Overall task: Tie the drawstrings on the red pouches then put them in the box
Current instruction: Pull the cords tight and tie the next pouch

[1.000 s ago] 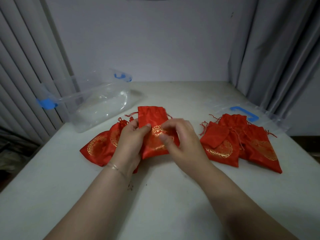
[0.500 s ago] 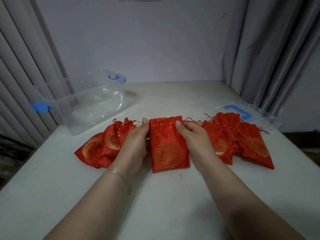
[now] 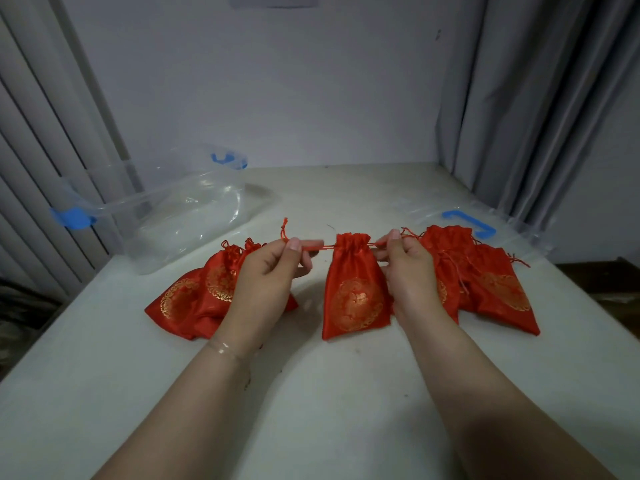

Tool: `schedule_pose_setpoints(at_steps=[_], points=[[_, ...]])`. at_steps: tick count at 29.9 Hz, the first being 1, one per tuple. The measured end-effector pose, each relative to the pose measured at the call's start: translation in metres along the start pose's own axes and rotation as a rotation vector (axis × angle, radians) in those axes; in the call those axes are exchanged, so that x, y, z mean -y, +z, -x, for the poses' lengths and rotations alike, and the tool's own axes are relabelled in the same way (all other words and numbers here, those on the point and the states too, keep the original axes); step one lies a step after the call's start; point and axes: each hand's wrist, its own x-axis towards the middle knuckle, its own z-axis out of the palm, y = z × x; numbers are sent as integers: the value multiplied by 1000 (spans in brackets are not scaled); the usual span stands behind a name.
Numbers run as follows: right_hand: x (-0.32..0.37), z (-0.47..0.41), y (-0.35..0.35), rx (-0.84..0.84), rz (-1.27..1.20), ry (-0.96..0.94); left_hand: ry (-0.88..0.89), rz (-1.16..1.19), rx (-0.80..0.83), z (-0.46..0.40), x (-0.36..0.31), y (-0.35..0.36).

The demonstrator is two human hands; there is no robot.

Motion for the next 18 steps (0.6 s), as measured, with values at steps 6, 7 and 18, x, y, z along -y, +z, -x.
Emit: schedule_pose_setpoints(at_steps=[6, 7, 18], points=[[-3, -5, -3, 110, 245, 36, 10, 387, 232, 7, -14, 4], [-4, -5, -2, 156, 386, -7, 21, 385, 240, 8, -15, 5], [-6, 7, 5, 279, 353, 22, 42, -306, 150, 2, -11, -5]])
